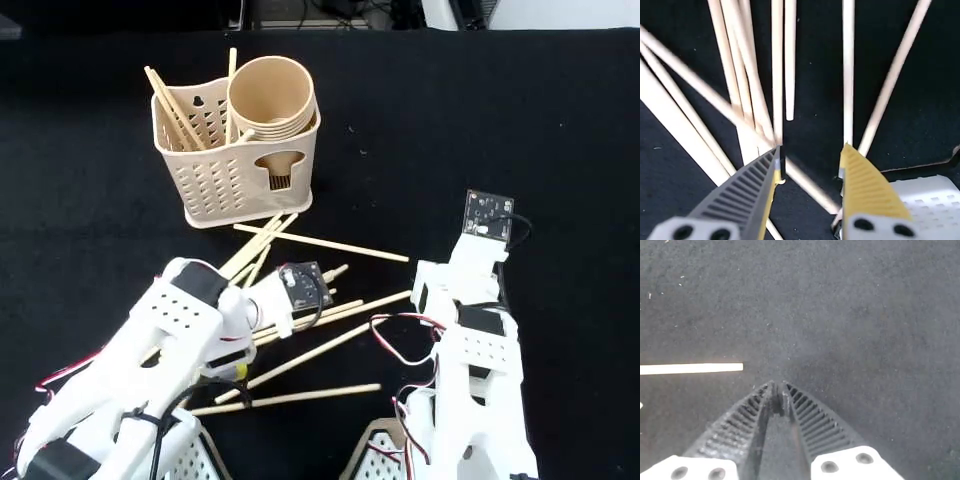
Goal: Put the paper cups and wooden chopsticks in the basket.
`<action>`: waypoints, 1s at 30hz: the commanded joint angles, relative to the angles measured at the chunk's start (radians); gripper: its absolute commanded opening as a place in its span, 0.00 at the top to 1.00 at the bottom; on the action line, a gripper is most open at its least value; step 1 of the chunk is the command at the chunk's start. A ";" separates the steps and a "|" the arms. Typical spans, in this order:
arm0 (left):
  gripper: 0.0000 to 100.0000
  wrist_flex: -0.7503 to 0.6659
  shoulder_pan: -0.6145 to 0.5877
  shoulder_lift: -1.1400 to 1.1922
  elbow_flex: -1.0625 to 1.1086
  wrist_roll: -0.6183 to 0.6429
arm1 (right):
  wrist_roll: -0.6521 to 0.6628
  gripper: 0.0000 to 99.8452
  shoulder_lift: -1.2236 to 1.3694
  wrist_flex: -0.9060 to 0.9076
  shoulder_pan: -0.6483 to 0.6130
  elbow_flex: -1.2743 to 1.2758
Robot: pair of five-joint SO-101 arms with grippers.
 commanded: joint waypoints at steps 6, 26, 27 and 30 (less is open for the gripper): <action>0.80 -0.009 0.038 -0.015 -0.002 0.006 | 0.000 0.99 -0.013 -0.021 -0.014 -0.007; 0.79 -0.328 0.189 -0.008 0.306 0.089 | 0.000 0.99 -0.013 -0.021 -0.014 -0.007; 0.79 -0.328 0.189 -0.008 0.306 0.089 | 0.000 0.99 -0.013 -0.021 -0.014 -0.007; 0.80 -0.319 0.197 -0.012 0.295 0.091 | 0.000 0.99 -0.013 -0.021 -0.014 -0.007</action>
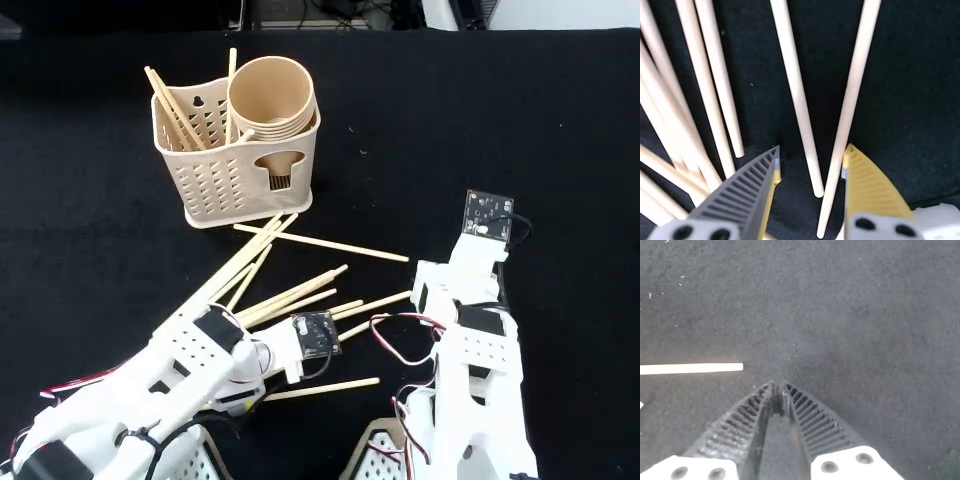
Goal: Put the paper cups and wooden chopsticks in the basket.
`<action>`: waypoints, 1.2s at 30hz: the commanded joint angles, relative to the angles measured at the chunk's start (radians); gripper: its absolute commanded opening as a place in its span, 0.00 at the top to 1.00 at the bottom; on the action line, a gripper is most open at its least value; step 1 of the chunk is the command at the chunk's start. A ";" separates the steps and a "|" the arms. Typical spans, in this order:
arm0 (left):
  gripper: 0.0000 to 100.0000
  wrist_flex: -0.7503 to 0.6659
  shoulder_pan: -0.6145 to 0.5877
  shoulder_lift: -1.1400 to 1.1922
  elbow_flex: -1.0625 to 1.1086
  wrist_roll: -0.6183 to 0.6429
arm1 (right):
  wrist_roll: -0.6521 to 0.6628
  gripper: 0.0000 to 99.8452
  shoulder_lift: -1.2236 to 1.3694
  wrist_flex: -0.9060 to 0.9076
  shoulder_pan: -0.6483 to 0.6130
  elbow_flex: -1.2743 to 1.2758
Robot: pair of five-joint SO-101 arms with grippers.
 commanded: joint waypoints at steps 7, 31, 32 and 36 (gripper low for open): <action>0.88 0.092 0.024 -0.008 -0.073 0.015 | 0.000 0.99 -0.013 -0.021 -0.014 -0.007; 0.91 -0.032 0.024 0.002 -0.013 0.055 | 0.000 0.99 -0.013 -0.021 -0.014 -0.005; 0.89 -0.034 0.024 0.002 -0.013 0.057 | 0.000 0.99 -0.013 -0.021 -0.014 -0.005; 0.84 -0.034 0.024 0.002 -0.013 0.057 | 0.000 0.99 -0.013 -0.021 -0.014 -0.005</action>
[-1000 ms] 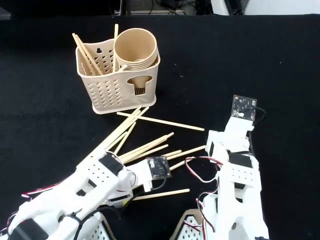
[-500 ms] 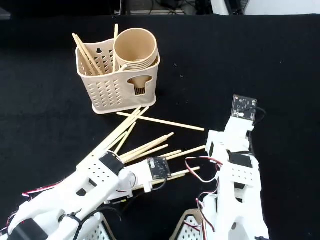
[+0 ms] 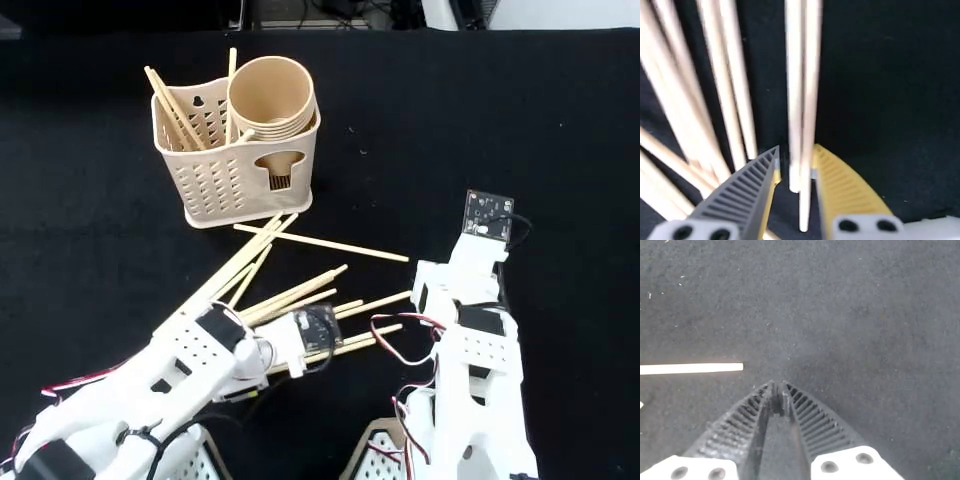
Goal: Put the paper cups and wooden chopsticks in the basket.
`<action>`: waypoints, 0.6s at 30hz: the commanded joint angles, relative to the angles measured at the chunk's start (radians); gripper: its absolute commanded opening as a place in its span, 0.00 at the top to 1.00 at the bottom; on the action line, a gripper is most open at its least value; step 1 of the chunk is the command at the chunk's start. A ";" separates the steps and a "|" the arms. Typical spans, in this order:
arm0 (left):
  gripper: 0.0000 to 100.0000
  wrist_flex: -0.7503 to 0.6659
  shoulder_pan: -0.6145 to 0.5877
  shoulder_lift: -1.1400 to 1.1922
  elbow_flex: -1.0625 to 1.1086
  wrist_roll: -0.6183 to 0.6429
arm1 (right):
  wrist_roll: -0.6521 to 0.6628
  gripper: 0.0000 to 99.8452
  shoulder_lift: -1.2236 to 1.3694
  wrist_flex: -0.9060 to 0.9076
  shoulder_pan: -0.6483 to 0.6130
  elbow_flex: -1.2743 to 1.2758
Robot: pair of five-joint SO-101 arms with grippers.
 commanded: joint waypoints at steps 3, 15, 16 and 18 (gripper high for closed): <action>0.84 -0.017 0.015 0.002 0.004 0.012 | 0.000 0.99 -0.013 -0.021 -0.014 -0.005; 0.96 0.005 0.076 0.003 0.024 0.006 | 0.000 0.99 -0.013 -0.021 -0.014 -0.005; 0.97 0.005 0.099 0.003 0.024 0.009 | 0.000 0.99 -0.013 -0.021 -0.014 -0.005; 0.96 0.005 0.134 0.003 0.024 0.014 | 0.000 0.99 -0.013 -0.021 -0.014 -0.005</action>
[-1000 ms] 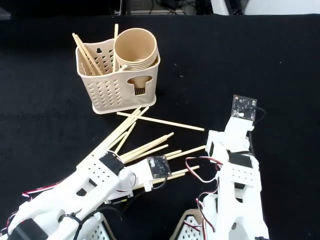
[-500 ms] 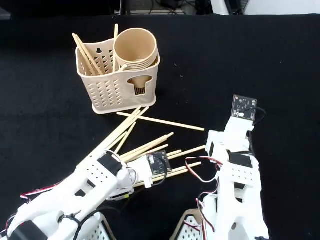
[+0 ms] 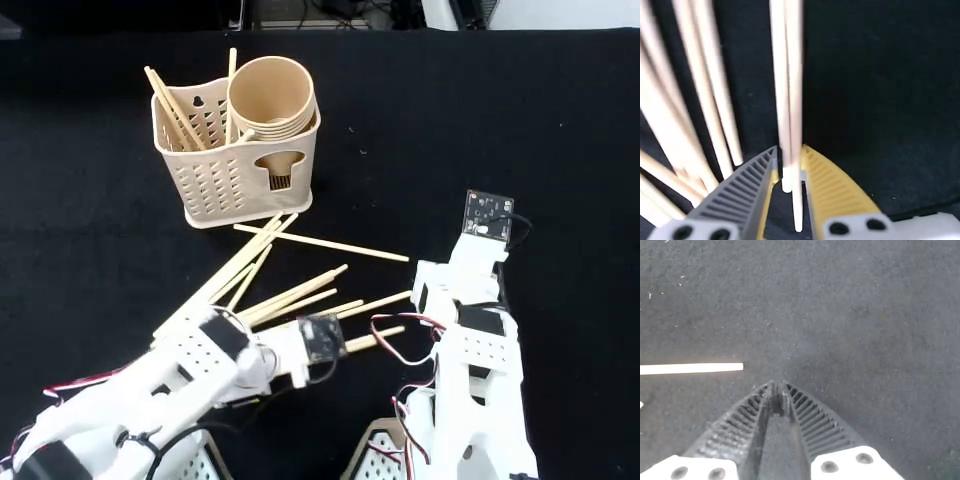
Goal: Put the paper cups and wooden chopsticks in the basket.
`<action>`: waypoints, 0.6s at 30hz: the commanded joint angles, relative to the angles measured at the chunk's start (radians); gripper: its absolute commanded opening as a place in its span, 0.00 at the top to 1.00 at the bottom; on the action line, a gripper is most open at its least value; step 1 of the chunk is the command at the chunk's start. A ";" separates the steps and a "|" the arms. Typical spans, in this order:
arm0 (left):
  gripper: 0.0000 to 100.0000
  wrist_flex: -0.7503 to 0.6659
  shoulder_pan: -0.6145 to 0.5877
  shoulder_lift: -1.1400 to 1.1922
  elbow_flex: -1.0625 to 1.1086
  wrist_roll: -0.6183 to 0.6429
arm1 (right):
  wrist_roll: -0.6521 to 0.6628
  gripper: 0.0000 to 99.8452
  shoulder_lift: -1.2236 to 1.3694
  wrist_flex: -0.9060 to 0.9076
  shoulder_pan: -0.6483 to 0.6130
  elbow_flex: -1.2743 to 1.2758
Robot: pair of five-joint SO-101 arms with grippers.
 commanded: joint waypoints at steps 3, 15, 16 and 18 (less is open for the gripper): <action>0.96 0.005 0.082 0.003 -0.002 0.051 | 0.000 0.99 -0.013 -0.021 -0.014 -0.005; 0.96 0.287 -0.081 -0.006 -0.183 -0.017 | 0.000 0.99 -0.013 -0.021 -0.014 -0.005; 0.96 0.296 -0.105 -0.006 -0.197 -0.029 | 0.000 0.99 -0.013 -0.021 -0.014 -0.005; 0.96 0.296 -0.145 -0.006 -0.206 -0.054 | 0.000 0.99 -0.013 -0.021 -0.014 -0.005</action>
